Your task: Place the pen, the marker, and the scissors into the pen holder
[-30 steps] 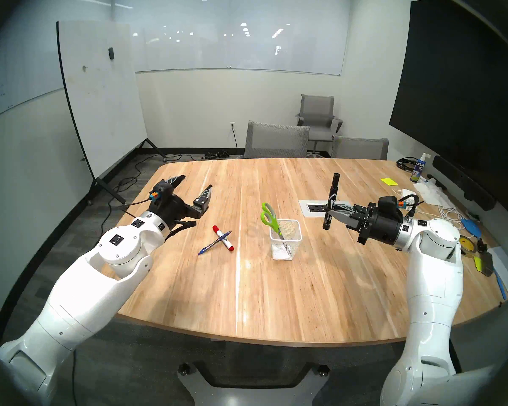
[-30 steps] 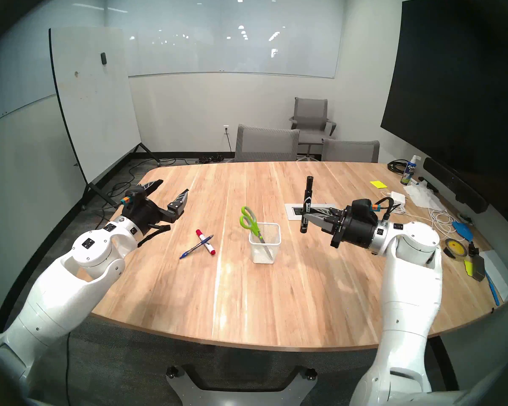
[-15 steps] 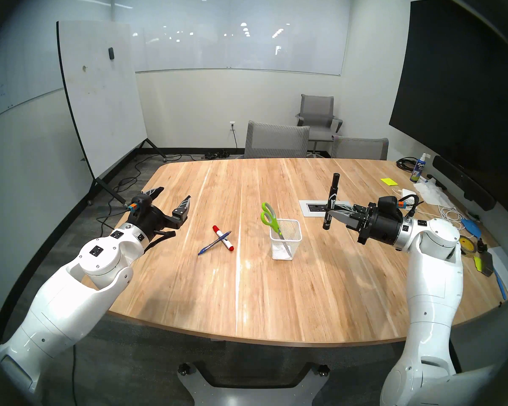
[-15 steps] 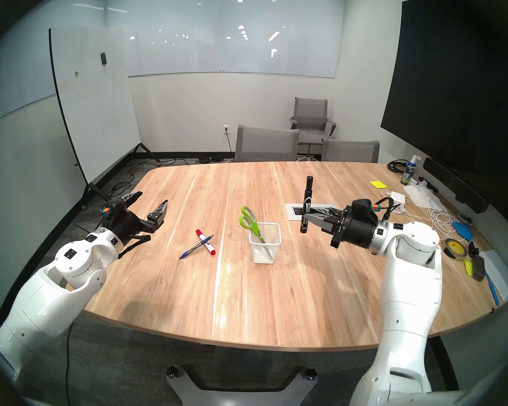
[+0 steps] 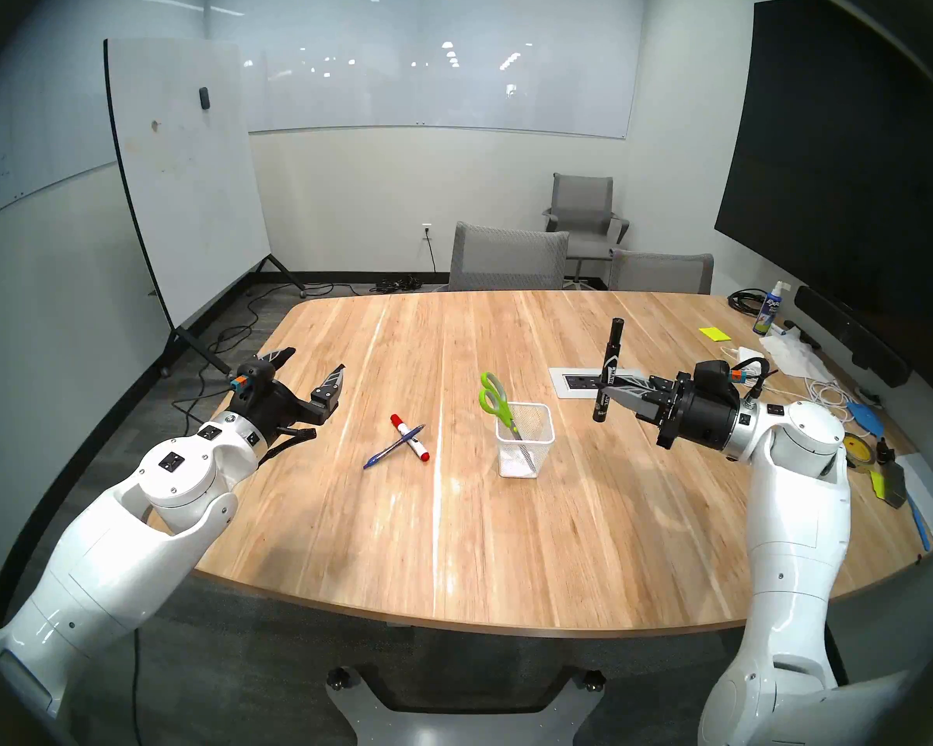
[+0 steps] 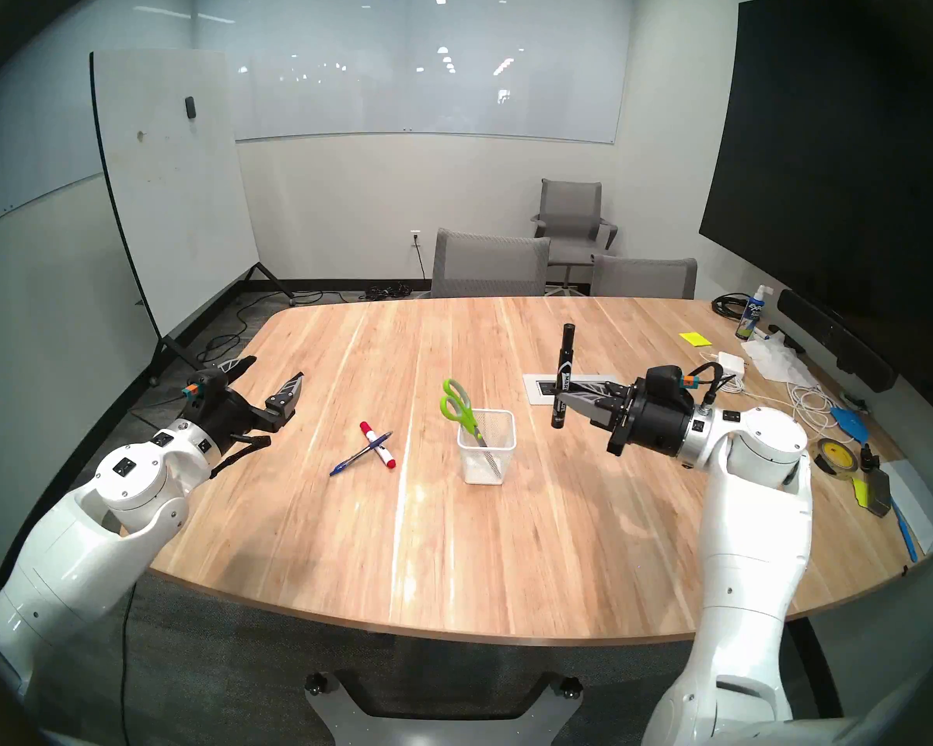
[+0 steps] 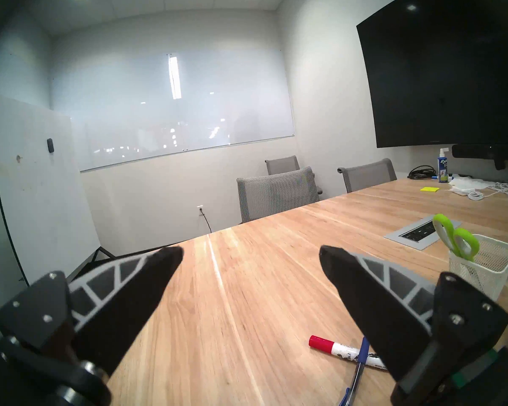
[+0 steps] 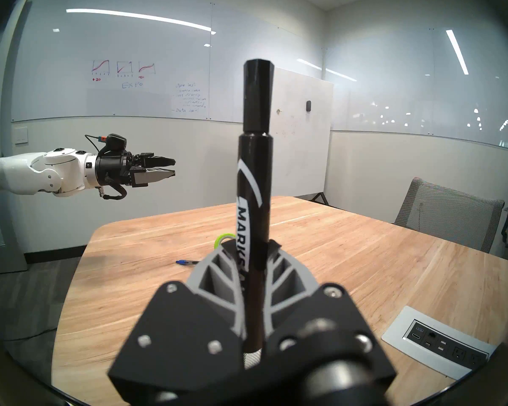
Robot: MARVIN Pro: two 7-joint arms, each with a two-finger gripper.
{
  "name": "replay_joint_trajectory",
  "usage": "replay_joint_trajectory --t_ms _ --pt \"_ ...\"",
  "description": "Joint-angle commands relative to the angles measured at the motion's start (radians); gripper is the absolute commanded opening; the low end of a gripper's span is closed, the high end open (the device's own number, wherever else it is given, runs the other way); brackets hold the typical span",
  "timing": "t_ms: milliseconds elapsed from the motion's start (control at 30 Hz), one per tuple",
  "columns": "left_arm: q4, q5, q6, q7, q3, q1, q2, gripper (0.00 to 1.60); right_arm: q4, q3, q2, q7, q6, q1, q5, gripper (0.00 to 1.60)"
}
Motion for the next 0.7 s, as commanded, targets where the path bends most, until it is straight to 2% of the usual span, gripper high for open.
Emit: replay_joint_trajectory --t_ms 0,533,667 --pt "-0.022 -0.001 -0.009 -0.003 -0.012 -0.009 0.006 1.6 -0.018 -0.001 0.002 -0.001 0.003 0.014 0.009 0.0" --pt "-0.022 -0.004 -0.011 0.0 -0.009 -0.01 0.011 1.6 -0.015 0.002 0.002 -0.005 -0.009 0.021 0.004 0.0" --pt "-0.022 -0.005 -0.011 0.0 -0.008 -0.011 0.011 1.6 -0.005 0.006 -0.004 -0.004 0.008 0.028 0.012 0.0"
